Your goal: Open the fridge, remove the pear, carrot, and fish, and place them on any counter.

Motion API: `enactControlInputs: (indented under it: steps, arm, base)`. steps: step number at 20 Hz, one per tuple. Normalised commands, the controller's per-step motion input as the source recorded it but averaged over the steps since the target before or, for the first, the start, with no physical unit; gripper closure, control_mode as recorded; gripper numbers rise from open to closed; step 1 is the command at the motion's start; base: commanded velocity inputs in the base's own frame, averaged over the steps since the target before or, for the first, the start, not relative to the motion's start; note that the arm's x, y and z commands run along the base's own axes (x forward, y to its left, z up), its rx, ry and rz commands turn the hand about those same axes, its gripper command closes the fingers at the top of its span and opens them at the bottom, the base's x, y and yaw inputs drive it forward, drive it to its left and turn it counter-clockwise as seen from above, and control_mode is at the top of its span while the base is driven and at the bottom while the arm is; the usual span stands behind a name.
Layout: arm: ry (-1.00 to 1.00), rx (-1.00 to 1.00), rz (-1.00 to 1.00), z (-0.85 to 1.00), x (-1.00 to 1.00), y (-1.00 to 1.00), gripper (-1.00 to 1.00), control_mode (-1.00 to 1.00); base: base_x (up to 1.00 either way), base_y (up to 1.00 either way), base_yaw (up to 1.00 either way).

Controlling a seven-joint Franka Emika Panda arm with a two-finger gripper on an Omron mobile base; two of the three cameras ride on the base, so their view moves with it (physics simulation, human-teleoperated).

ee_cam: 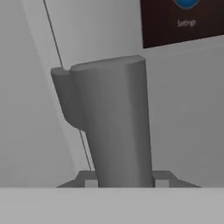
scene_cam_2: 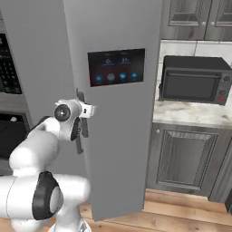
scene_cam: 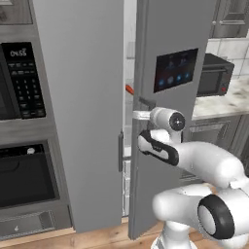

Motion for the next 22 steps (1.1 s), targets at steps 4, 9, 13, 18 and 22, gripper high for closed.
enactControlInputs:
  steps: [4, 9, 13, 18, 22]
  arm:
    - [0.00, 0.04, 0.12, 0.00, -1.00, -0.51, 1.00, -1.00]
    - [0.07, 0.03, 0.13, 0.02, -1.00, -0.49, 1.00, -1.00]
    - [0.13, 0.02, 0.05, 0.07, -1.00, -0.52, 1.00, -1.00]
    - [0.03, 0.04, 0.00, 0.00, -0.83, -0.58, 1.00, -1.00]
    - [0.00, 0.02, 0.00, 0.00, -0.20, -0.17, 1.00, -1.00]
  base:
    - [0.00, 0.00, 0.00]
    - [0.00, 0.00, 0.00]
    - [0.00, 0.00, 0.00]
    - [0.00, 0.00, 0.00]
    - [0.00, 0.00, 0.00]
